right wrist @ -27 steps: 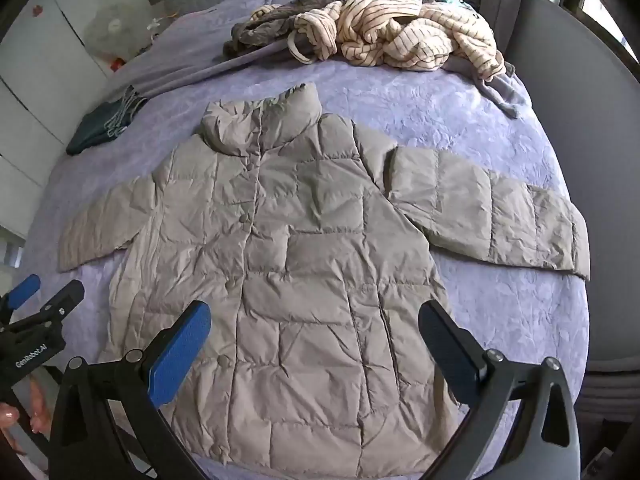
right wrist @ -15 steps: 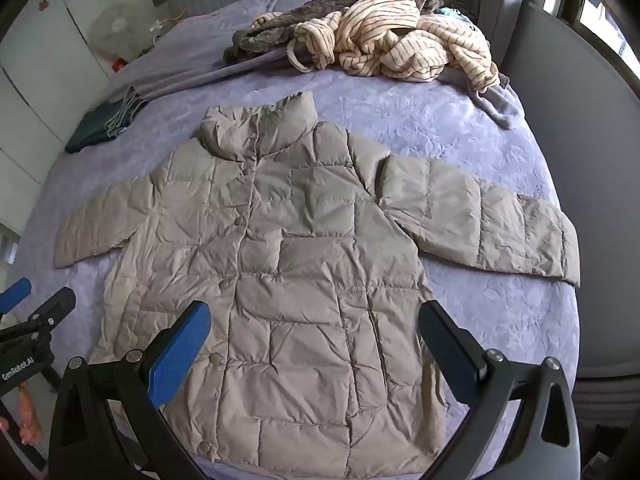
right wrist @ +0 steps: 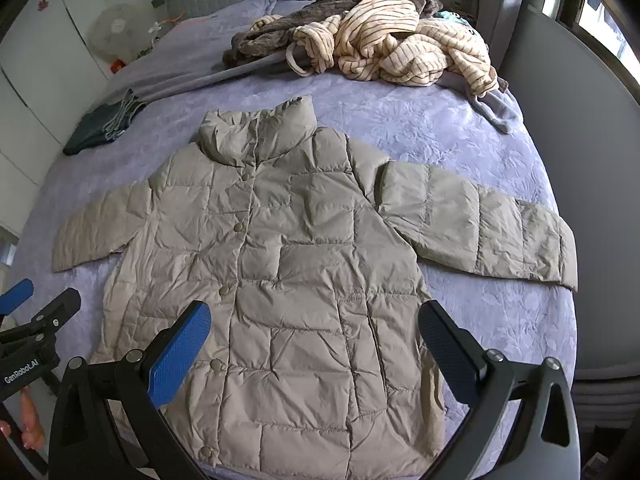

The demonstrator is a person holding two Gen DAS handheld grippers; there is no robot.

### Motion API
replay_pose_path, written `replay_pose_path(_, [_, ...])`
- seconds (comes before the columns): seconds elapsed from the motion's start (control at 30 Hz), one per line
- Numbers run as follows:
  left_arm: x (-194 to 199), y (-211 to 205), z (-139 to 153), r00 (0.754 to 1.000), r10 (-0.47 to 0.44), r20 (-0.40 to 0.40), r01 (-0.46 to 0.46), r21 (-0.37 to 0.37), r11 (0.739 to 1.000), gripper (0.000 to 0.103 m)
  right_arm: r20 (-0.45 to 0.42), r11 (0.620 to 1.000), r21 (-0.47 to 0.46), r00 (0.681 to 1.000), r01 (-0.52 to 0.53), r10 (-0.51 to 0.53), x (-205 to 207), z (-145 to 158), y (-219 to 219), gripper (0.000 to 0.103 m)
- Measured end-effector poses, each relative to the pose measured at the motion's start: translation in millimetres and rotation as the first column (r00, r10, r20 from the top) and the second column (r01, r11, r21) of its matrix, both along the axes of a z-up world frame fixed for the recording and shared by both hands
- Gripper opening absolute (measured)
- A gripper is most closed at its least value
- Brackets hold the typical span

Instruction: Fold large clothes

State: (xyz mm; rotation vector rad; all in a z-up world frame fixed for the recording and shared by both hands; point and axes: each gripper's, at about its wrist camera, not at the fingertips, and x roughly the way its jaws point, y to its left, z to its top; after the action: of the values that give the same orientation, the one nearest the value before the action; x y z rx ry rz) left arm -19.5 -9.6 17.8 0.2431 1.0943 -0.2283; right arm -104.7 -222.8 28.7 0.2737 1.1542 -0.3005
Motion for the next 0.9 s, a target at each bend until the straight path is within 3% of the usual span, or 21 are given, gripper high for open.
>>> replay_pose_path(0.9, [11.2, -2.8, -7.6, 1.000, 0.015, -0.008, -0.015, -0.008, 1.000, 0.103, -0.009, 1.000, 0.001, 1.000, -0.002, 0.002, 6.9, -2.0, -0.8, 0.103])
